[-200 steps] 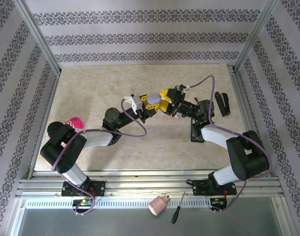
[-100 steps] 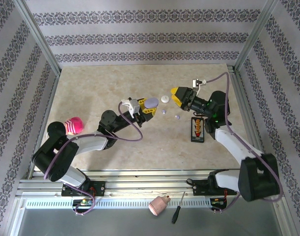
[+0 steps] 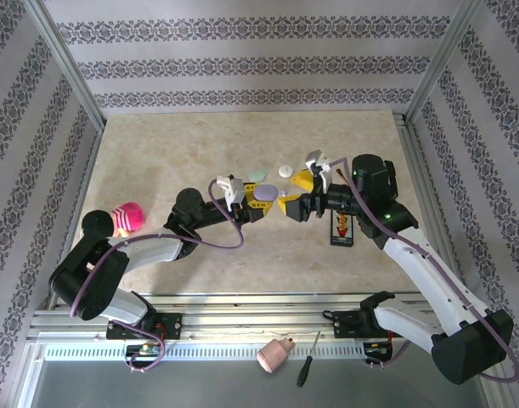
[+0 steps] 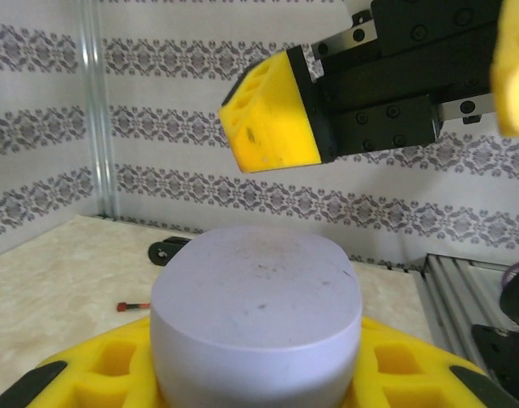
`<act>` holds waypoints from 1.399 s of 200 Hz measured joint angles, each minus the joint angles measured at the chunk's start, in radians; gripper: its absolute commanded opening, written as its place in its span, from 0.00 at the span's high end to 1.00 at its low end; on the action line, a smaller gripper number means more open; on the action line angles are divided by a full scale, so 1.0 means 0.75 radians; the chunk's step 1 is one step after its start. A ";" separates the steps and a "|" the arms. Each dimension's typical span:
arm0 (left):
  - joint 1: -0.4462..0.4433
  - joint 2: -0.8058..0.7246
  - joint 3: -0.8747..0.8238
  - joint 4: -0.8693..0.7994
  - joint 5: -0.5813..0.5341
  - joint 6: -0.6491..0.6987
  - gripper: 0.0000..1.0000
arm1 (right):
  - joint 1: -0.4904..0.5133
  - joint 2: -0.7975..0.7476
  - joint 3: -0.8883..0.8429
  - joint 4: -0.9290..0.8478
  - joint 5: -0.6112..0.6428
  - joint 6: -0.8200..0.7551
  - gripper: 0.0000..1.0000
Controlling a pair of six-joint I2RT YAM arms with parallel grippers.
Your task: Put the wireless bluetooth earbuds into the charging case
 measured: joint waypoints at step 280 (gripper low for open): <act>0.011 0.002 -0.001 -0.001 0.067 -0.088 0.68 | 0.109 0.157 0.104 -0.032 0.280 -0.202 0.16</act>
